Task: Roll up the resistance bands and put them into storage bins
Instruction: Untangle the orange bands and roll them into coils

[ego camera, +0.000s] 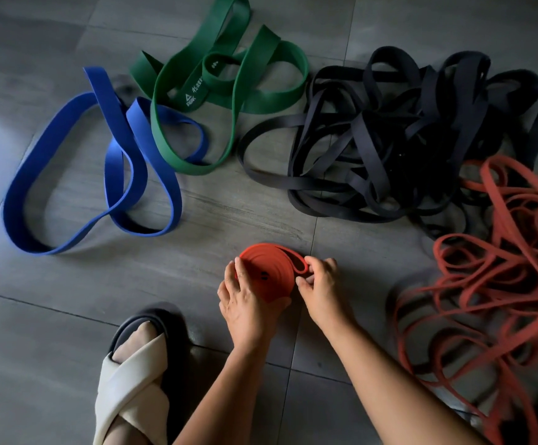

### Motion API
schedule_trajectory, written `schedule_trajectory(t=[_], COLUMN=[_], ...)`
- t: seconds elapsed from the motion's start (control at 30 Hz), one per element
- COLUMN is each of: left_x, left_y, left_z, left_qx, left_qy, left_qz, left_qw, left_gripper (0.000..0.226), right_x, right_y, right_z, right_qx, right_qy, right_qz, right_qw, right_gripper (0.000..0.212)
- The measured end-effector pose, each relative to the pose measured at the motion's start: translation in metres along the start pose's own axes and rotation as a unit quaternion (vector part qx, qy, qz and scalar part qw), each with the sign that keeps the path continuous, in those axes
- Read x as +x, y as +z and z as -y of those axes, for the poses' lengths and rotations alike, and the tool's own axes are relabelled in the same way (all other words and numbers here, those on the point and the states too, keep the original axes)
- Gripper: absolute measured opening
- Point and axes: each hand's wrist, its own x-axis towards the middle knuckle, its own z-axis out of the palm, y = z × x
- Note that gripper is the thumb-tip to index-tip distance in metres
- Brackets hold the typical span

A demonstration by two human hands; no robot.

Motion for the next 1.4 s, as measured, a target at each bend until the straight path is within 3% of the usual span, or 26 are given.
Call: schedule_trajectory(t=[0.1, 0.4, 0.63, 0.73, 0.87, 0.97, 1.03, 1.1, 1.27, 1.4], left_x=[-0.001, 0.003, 0.017, 0.023, 0.027, 0.028, 0.028, 0.029, 0.029, 0.028], left_y=[-0.001, 0.0, -0.01, -0.012, -0.012, -0.012, -0.012, -0.013, -0.012, -0.011], left_z=[0.0, -0.001, -0.006, -0.009, -0.011, -0.009, -0.008, -0.008, -0.005, -0.004], left_qx=[0.009, 0.019, 0.056, 0.082, 0.095, 0.076, 0.072, 0.07, 0.051, 0.046], left_qy=[0.008, 0.002, 0.004, 0.027, 0.038, 0.048, 0.057, 0.065, 0.075, 0.084], left_qz=[-0.002, -0.017, 0.021, 0.036, 0.054, 0.06, 0.06, 0.059, 0.055, 0.048], left_qw=[1.0, 1.0, 0.998, 0.996, 0.993, 0.994, 0.994, 0.994, 0.994, 0.994], left_gripper=[0.108, 0.109, 0.125, 0.119, 0.113, 0.113, 0.113, 0.111, 0.108, 0.108], right_x=[-0.003, 0.006, 0.01, 0.016, 0.04, 0.058, 0.066, 0.076, 0.091, 0.083], right_y=[-0.007, -0.014, -0.016, -0.018, -0.021, -0.023, -0.022, -0.021, -0.028, -0.038], right_z=[-0.001, 0.001, 0.003, 0.009, 0.028, 0.047, 0.055, 0.061, 0.05, 0.04], right_qx=[-0.049, -0.056, -0.069, -0.137, -0.202, -0.273, -0.342, -0.378, -0.383, -0.392], right_qy=[0.011, 0.018, 0.012, -0.022, -0.205, -0.29, -0.276, -0.242, -0.316, -0.324], right_qz=[0.031, 0.065, 0.073, 0.055, -0.024, 0.04, 0.106, 0.11, -0.042, -0.037], right_qw=[0.998, 0.996, 0.995, 0.989, 0.957, 0.917, 0.892, 0.887, 0.867, 0.86], right_gripper=[0.046, 0.046, 0.045, 0.052, 0.056, 0.067, 0.061, 0.058, 0.037, 0.026])
